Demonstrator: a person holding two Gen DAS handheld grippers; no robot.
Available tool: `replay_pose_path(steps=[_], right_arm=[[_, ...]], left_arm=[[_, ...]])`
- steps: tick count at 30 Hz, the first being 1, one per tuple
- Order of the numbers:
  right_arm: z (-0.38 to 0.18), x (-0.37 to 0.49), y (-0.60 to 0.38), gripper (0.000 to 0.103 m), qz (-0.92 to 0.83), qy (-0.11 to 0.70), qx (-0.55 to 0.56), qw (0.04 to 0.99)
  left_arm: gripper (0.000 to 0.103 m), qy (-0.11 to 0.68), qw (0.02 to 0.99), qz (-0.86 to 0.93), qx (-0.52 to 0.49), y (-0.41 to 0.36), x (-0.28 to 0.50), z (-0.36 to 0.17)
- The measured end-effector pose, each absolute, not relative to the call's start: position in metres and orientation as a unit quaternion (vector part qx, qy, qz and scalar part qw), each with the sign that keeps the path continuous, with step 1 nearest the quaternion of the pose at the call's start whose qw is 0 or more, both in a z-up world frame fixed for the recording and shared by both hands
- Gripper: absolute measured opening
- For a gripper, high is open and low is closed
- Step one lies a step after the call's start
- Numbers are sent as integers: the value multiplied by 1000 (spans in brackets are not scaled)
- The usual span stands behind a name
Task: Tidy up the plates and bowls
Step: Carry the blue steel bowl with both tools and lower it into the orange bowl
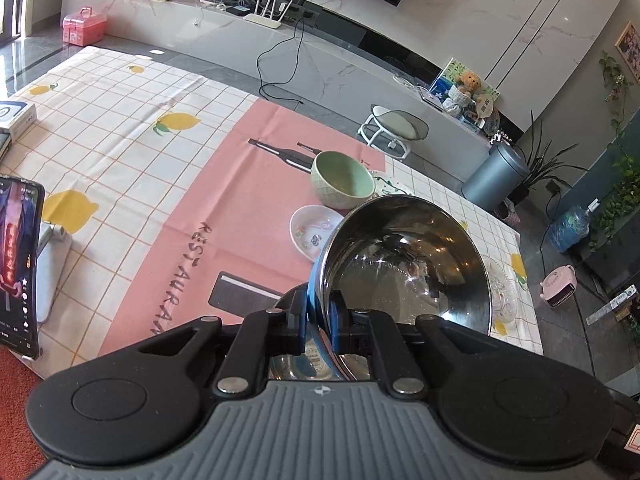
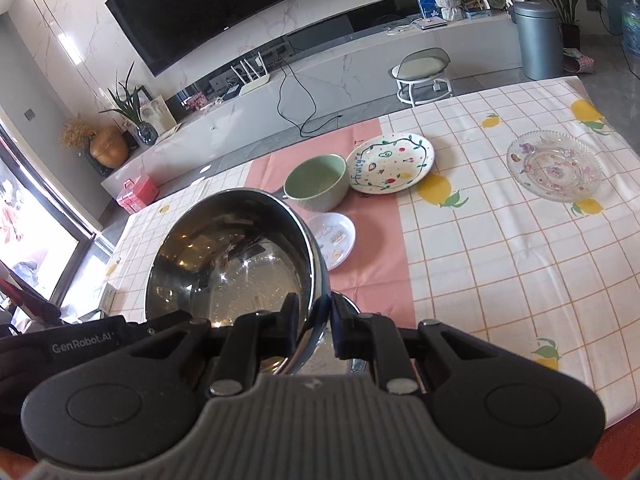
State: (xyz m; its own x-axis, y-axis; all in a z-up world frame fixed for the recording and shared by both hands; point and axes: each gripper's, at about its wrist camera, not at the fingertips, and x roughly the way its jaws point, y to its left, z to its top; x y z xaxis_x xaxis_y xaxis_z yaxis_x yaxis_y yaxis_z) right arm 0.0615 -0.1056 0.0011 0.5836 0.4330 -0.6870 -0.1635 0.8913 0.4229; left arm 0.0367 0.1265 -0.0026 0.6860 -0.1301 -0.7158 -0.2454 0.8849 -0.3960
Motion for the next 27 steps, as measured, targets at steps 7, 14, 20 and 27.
replay_pose_path(steps=[7,14,20,27], right_arm=[[-10,61,-104,15,153,439,142,874],[-22,64,-105,15,145,461,140,864],[-34,65,-99,14,149,477,139,855],[-43,71,-95,13,143,481,131,855]], left_arm=[[14,426,871,18,-245,125,31,-22],[15,445,862,20,-243,123,28,-33],[15,455,860,31,-227,122,27,-38],[16,456,862,40,-218,118,33,-43]])
